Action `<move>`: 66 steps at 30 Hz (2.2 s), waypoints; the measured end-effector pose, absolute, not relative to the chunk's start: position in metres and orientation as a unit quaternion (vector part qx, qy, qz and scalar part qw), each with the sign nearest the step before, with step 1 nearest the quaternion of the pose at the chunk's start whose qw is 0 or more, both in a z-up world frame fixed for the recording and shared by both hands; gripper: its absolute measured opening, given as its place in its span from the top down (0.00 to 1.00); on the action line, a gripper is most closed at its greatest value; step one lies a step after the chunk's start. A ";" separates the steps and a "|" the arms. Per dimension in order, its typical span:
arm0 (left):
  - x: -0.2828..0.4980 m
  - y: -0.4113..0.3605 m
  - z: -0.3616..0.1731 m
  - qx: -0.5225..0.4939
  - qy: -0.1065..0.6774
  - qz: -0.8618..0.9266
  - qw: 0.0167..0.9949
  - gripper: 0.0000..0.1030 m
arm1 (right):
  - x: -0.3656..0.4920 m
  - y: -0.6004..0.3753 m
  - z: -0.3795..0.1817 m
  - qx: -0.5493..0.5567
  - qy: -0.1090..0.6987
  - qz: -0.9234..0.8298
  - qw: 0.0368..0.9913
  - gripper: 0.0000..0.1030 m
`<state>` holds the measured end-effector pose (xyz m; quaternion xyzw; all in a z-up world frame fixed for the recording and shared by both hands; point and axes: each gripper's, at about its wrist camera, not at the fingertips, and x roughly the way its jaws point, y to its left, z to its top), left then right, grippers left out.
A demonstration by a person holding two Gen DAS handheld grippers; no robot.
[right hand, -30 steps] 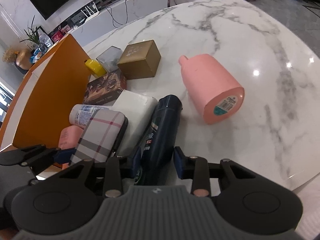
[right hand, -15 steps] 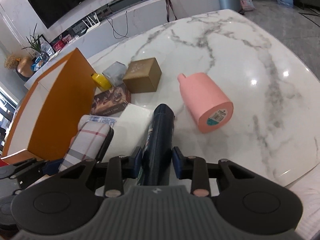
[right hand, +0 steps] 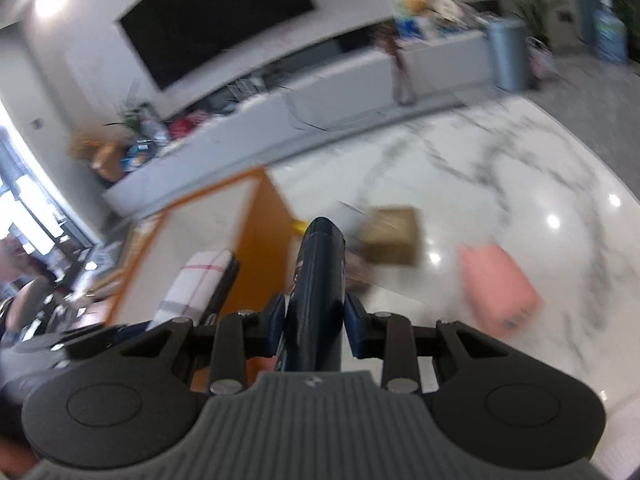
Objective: Organize rigid objects
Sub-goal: 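Carry both items into the orange box and open both tools to release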
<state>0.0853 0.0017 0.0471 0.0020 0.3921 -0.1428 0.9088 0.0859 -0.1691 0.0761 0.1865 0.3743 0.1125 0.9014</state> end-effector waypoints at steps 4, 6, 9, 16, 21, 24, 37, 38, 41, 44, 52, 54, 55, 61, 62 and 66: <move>0.105 0.037 0.058 0.002 0.397 -0.099 0.912 0.29 | 0.101 -0.130 0.093 0.170 0.364 0.159 0.902 0.69; 0.114 0.052 0.057 0.008 0.404 -0.081 0.911 0.29 | 0.111 -0.108 0.096 0.153 0.363 0.181 0.901 0.69; 0.125 0.069 0.047 0.009 0.421 -0.065 0.904 0.29 | 0.127 -0.078 0.098 0.116 0.364 0.202 0.902 0.69; 0.136 0.087 0.009 -0.003 0.467 -0.066 0.882 0.30 | 0.164 -0.031 0.068 0.045 0.423 0.199 0.883 0.69; 0.140 0.088 -0.013 -0.004 0.493 -0.071 0.867 0.29 | 0.170 -0.023 0.050 0.000 0.444 0.188 0.876 0.70; 0.143 0.086 -0.021 0.006 0.500 -0.073 0.863 0.29 | 0.169 -0.016 0.046 -0.023 0.448 0.186 0.874 0.70; 0.146 0.093 -0.024 -0.003 0.508 -0.060 0.859 0.29 | 0.162 -0.025 0.054 0.003 0.438 0.191 0.878 0.67; 0.146 0.094 -0.024 -0.002 0.509 -0.054 0.859 0.29 | 0.159 -0.028 0.057 0.010 0.431 0.192 0.882 0.64; 0.146 0.095 -0.025 -0.002 0.514 -0.043 0.857 0.29 | 0.152 -0.041 0.065 0.030 0.412 0.181 0.893 0.56; 0.148 0.091 -0.025 0.001 0.517 -0.037 0.855 0.29 | 0.145 -0.059 0.070 0.051 0.397 0.158 0.903 0.53; 0.157 0.092 -0.021 -0.039 0.529 -0.022 0.848 0.29 | 0.140 -0.102 0.059 0.120 0.411 0.120 0.896 0.53; 0.156 0.092 -0.019 -0.036 0.532 -0.024 0.846 0.29 | 0.141 -0.103 0.058 0.137 0.425 0.141 0.884 0.54; 0.154 0.091 -0.018 -0.032 0.532 -0.024 0.846 0.29 | 0.140 -0.101 0.058 0.141 0.433 0.153 0.877 0.55; 0.150 0.093 -0.014 -0.028 0.533 -0.015 0.846 0.29 | 0.131 -0.084 0.058 0.108 0.464 0.192 0.858 0.55; 0.150 0.093 -0.014 -0.029 0.533 -0.013 0.845 0.29 | 0.132 -0.083 0.055 0.105 0.467 0.187 0.858 0.55; 0.151 0.094 -0.016 -0.031 0.536 -0.010 0.843 0.29 | 0.139 -0.074 0.043 0.119 0.474 0.191 0.851 0.55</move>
